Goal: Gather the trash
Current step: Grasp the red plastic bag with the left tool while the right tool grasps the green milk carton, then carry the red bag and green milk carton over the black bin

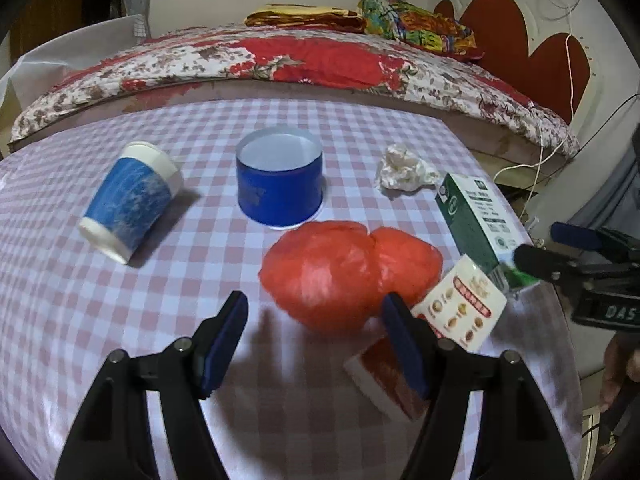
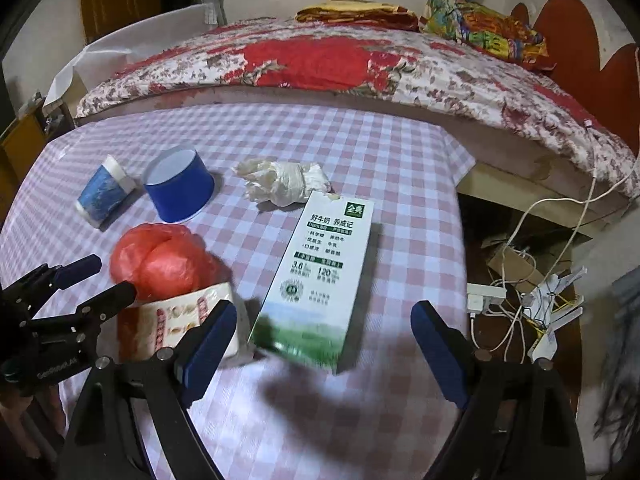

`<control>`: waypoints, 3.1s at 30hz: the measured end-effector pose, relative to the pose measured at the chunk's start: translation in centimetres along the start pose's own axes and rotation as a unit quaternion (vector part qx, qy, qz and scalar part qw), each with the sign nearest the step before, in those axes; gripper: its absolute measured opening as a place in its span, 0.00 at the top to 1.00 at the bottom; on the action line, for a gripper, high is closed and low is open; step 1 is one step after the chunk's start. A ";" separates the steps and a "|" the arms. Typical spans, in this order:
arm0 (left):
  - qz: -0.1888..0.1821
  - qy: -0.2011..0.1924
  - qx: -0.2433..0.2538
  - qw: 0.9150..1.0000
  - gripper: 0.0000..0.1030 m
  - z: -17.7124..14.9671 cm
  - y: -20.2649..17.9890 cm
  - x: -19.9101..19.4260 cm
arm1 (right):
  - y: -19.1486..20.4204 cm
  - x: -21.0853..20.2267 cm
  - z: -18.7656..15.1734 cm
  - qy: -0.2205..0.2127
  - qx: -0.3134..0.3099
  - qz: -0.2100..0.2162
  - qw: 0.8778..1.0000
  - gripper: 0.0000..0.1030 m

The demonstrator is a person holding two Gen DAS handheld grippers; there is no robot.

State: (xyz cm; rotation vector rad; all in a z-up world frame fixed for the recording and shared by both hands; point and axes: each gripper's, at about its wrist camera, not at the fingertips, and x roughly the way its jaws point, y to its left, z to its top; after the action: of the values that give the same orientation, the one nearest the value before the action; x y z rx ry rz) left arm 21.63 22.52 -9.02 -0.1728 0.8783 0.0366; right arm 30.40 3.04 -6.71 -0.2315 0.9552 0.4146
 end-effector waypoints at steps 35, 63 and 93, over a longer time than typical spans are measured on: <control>-0.047 -0.033 -0.004 0.998 0.86 0.9 -0.8 -2.1 | -2.7 -1.6 -1.2 -0.009 0.012 0.013 1.000 0.46; -0.104 -0.039 0.064 0.992 0.86 -4.6 -11.5 -8.3 | -8.7 -14.6 -13.4 -0.052 0.068 -0.033 0.996 0.46; -0.169 -0.001 0.181 0.969 0.86 -8.6 -25.8 -9.8 | -18.5 -19.8 -23.9 -0.036 0.150 -0.096 0.983 0.46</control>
State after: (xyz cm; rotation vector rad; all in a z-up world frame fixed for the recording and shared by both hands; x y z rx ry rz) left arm 11.51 -3.91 -3.38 0.0221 0.8293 -0.4399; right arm 10.76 -27.14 -3.56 -0.0335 0.9030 0.0988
